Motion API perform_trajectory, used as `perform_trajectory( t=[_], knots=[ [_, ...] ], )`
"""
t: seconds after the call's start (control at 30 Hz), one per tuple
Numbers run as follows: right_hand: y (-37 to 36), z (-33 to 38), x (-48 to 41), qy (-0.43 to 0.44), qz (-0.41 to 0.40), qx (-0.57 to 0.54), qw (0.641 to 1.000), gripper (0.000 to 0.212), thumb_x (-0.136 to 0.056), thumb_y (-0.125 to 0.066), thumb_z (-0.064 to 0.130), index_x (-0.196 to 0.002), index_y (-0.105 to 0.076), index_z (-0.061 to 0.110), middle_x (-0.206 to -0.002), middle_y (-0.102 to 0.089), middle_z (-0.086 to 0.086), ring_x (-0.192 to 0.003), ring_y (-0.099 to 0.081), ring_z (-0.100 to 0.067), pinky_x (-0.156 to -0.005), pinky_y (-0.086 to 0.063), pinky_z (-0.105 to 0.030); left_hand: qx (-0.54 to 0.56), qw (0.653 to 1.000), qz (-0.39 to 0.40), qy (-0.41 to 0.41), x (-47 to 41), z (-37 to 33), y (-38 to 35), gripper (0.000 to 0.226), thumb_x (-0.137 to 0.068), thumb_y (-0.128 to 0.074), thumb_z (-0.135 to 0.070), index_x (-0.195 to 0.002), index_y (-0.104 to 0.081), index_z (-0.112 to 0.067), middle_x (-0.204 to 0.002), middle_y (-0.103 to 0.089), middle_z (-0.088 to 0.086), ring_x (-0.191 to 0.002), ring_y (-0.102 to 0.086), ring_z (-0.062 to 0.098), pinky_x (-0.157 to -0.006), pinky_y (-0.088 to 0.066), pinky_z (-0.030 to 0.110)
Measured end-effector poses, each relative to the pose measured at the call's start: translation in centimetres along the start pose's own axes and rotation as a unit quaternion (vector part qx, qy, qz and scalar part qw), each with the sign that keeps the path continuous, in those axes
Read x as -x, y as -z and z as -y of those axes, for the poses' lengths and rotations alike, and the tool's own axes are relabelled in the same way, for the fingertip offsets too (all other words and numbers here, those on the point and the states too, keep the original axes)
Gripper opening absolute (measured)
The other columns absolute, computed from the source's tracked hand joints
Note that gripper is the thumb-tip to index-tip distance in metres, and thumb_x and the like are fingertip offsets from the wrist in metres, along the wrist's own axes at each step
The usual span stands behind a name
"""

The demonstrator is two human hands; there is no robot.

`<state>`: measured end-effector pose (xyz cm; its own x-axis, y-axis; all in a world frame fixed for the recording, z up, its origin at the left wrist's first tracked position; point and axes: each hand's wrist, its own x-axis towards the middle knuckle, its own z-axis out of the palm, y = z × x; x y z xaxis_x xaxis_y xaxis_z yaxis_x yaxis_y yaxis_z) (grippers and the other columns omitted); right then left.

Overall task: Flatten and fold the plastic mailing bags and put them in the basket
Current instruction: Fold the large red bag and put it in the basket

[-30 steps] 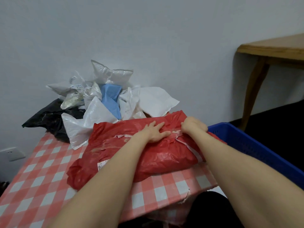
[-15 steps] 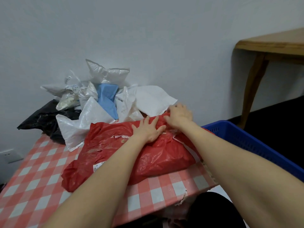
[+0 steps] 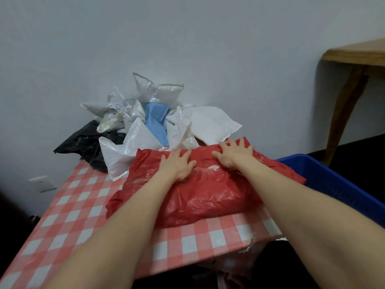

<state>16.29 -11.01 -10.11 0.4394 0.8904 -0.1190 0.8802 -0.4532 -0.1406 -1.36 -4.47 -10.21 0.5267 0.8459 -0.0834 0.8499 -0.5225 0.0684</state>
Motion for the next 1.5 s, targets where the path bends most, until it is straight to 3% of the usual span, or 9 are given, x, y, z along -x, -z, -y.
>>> perform_trajectory(
  t=[0.13,0.33,0.6,0.77,0.87,1.1,1.27,1.5],
  knots=[
    [0.3,1.6,1.2,0.045,0.06,-0.014,0.997,0.072,-0.087,-0.022,0.077,-0.151,-0.013,0.044,-0.163,0.002,-0.001,-0.147,0.007,-0.038,-0.112,0.003,-0.067,-0.044,0.995,0.029,0.09,2.2,3.7,0.2,0.071,-0.09,-0.019,-0.07,-0.151,0.0,-0.039,-0.159,0.012,0.012,-0.146,0.015,0.031,-0.113,0.007,0.059],
    [-1.4,1.6,1.4,0.02,0.082,-0.024,0.996,0.082,-0.08,-0.025,0.085,-0.15,-0.003,0.049,-0.162,0.004,-0.004,-0.147,0.007,-0.037,-0.111,0.002,-0.069,0.043,0.985,0.08,0.145,2.6,5.2,-1.4,0.081,-0.079,-0.02,-0.084,-0.148,0.003,-0.047,-0.159,0.017,0.011,-0.146,0.012,0.034,-0.113,0.006,0.062],
    [-2.1,1.7,1.3,0.017,0.076,-0.029,0.997,0.08,-0.081,-0.026,0.083,-0.15,-0.004,0.048,-0.162,0.001,-0.006,-0.148,0.002,-0.037,-0.112,-0.001,-0.067,0.054,0.985,0.084,0.138,2.4,5.5,-2.1,0.079,-0.081,-0.017,-0.082,-0.149,-0.002,-0.045,-0.159,0.013,0.011,-0.147,0.009,0.032,-0.112,0.006,0.061],
    [-0.4,1.8,1.9,0.024,0.032,-0.106,0.994,0.074,-0.088,-0.024,0.075,-0.152,-0.011,0.039,-0.162,0.001,-0.006,-0.148,0.006,-0.034,-0.112,0.002,-0.067,0.092,0.989,0.028,0.114,3.3,6.0,-0.9,0.061,-0.097,-0.018,-0.059,-0.152,-0.011,-0.033,-0.16,-0.002,0.011,-0.148,-0.002,0.028,-0.117,-0.003,0.054],
    [0.2,3.1,3.4,0.054,0.015,-0.087,0.995,0.071,-0.09,-0.023,0.073,-0.152,-0.015,0.038,-0.162,-0.003,-0.005,-0.148,0.007,-0.035,-0.111,0.003,-0.067,0.065,0.994,0.002,0.092,4.6,5.1,-0.4,0.055,-0.1,-0.015,-0.051,-0.152,-0.013,-0.031,-0.16,-0.007,0.01,-0.148,-0.004,0.026,-0.118,-0.004,0.053],
    [-0.8,5.5,8.6,0.118,0.022,0.005,0.993,0.063,-0.095,-0.018,0.065,-0.152,-0.009,0.04,-0.163,0.003,-0.003,-0.147,0.011,-0.036,-0.112,0.004,-0.067,0.027,0.997,0.004,0.076,9.0,2.8,-0.2,0.055,-0.099,-0.011,-0.053,-0.152,-0.008,-0.036,-0.161,-0.005,0.005,-0.148,0.0,0.026,-0.116,-0.001,0.057],
    [-4.5,4.2,11.0,0.118,0.022,0.095,0.988,0.073,-0.089,-0.016,0.075,-0.152,0.002,0.042,-0.161,0.016,-0.004,-0.146,0.02,-0.033,-0.11,0.009,-0.068,-0.047,0.994,0.029,0.094,11.7,4.8,-2.9,0.062,-0.094,-0.008,-0.065,-0.15,0.003,-0.042,-0.161,0.007,-0.001,-0.148,0.008,0.025,-0.112,0.005,0.064],
    [-6.5,3.3,11.1,0.128,-0.024,0.086,0.988,0.074,-0.087,-0.01,0.077,-0.151,0.005,0.043,-0.161,0.016,-0.002,-0.146,0.02,-0.029,-0.111,0.011,-0.064,0.028,0.996,-0.011,0.086,12.3,5.5,-4.9,0.065,-0.092,-0.015,-0.068,-0.149,0.002,-0.043,-0.16,0.008,-0.006,-0.147,0.01,0.023,-0.109,0.003,0.069]
  ],
)
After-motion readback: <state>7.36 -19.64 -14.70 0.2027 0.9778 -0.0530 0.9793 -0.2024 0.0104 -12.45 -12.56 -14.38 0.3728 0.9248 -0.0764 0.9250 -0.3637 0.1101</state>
